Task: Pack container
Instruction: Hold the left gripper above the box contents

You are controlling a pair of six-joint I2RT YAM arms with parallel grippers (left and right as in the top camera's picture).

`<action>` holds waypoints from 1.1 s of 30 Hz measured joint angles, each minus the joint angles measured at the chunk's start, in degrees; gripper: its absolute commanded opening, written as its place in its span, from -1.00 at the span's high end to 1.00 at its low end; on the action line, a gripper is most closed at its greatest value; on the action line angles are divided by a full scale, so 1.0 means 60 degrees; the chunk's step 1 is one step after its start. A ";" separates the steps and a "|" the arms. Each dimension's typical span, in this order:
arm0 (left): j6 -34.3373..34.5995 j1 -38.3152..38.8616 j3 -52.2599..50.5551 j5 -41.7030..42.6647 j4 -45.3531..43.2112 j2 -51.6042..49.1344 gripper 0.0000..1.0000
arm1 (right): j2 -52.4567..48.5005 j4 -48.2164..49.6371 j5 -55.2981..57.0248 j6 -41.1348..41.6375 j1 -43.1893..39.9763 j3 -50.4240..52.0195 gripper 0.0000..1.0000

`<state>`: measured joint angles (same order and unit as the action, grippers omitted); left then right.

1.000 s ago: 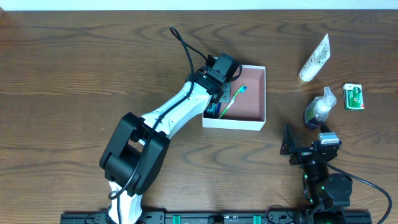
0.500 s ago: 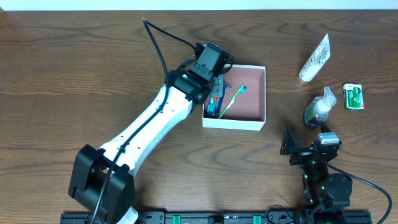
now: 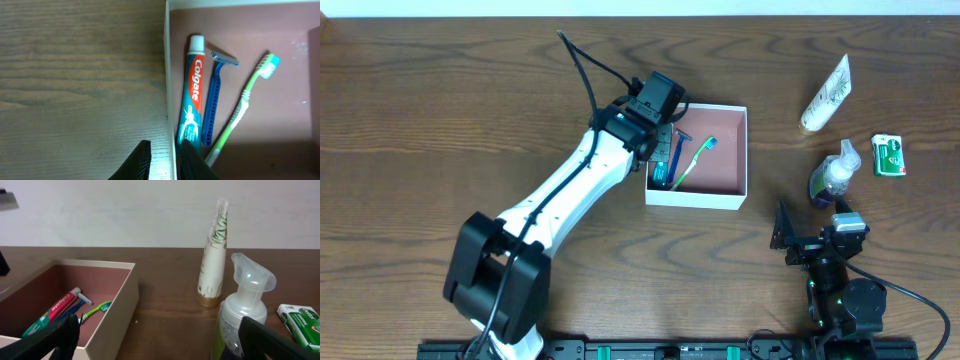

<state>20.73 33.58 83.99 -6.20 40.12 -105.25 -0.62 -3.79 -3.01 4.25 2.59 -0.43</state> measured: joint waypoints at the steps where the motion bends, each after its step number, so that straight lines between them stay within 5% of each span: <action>1: 0.0000 0.0000 0.0000 0.0000 -0.0004 -0.0084 0.57 | 0.0000 0.0000 0.0000 0.0000 0.0000 0.0000 -0.98; 24: -0.0004 0.0000 0.0000 0.0295 -0.0080 -0.0980 0.57 | 0.0000 -0.0004 0.0000 0.0000 0.0000 0.0000 -0.98; 27: 0.0029 0.0000 0.0000 0.0339 -0.0084 -0.1082 0.88 | 0.0000 0.0000 0.0000 0.0000 0.0000 0.0000 -0.98; 33: 0.0007 -0.0004 0.0000 0.0401 -0.0087 -0.1086 0.88 | 0.0000 0.0000 0.0000 0.0000 0.0000 0.0000 -0.99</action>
<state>20.78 33.56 83.99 -3.79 39.59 -111.77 -0.62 -3.79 -3.01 4.25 2.59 -0.43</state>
